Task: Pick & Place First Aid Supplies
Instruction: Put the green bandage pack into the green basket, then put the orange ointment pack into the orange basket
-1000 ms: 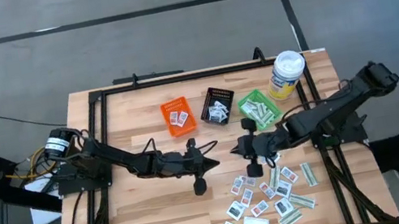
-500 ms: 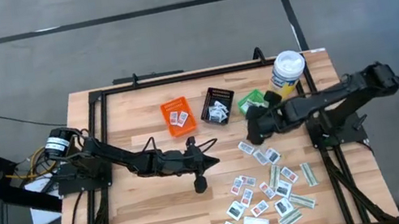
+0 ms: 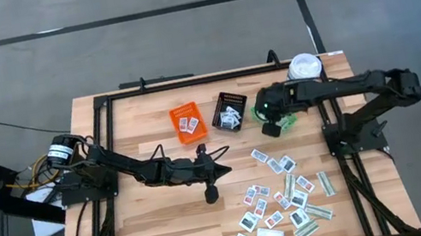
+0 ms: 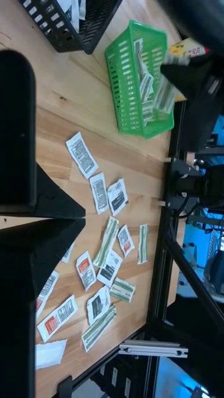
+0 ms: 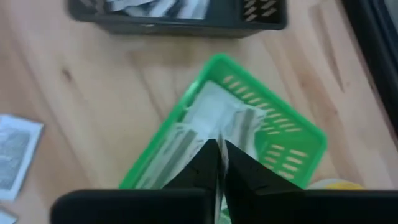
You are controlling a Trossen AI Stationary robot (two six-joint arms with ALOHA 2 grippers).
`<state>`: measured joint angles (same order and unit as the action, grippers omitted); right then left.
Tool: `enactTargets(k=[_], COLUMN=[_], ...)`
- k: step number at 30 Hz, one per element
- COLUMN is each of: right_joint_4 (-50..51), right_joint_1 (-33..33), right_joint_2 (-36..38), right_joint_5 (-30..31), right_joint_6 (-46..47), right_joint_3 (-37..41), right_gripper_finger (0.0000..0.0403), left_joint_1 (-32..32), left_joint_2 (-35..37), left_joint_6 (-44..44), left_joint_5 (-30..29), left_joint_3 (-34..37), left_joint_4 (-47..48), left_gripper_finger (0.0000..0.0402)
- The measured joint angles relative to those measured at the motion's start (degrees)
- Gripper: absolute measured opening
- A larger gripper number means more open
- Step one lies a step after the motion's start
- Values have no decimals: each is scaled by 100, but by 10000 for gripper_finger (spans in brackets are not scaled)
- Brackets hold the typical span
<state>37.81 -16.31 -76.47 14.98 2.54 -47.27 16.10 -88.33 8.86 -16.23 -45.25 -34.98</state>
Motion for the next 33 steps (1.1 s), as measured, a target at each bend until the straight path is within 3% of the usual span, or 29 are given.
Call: enactTargets(k=[5,12,20,23,28,33], right_joint_4=[-226,-338,1166,1393,1034,-31], right_joint_1=[-190,102,884,1242,2004,2846], right_joint_2=[0,5,164,352,705,580], right_joint_5=[-13,184,1963,1785,821,1017], right_joint_6=[-12,85,849,1108,1727,2737], right_joint_3=[0,-1,-741,-959,-872,-239], right_gripper_finger=[56,116,145,150,142,127], left_joint_1=[0,0,0,0,0,19], left_joint_2=[0,0,0,0,0,0], left_joint_6=[0,0,1,0,2,2], left_joint_5=[0,2,2,3,4,15], left_joint_3=[1,0,1,0,0,0], left_joint_4=[0,1,2,2,4,4], left_gripper_finger=[11,11,11,11,11,11])
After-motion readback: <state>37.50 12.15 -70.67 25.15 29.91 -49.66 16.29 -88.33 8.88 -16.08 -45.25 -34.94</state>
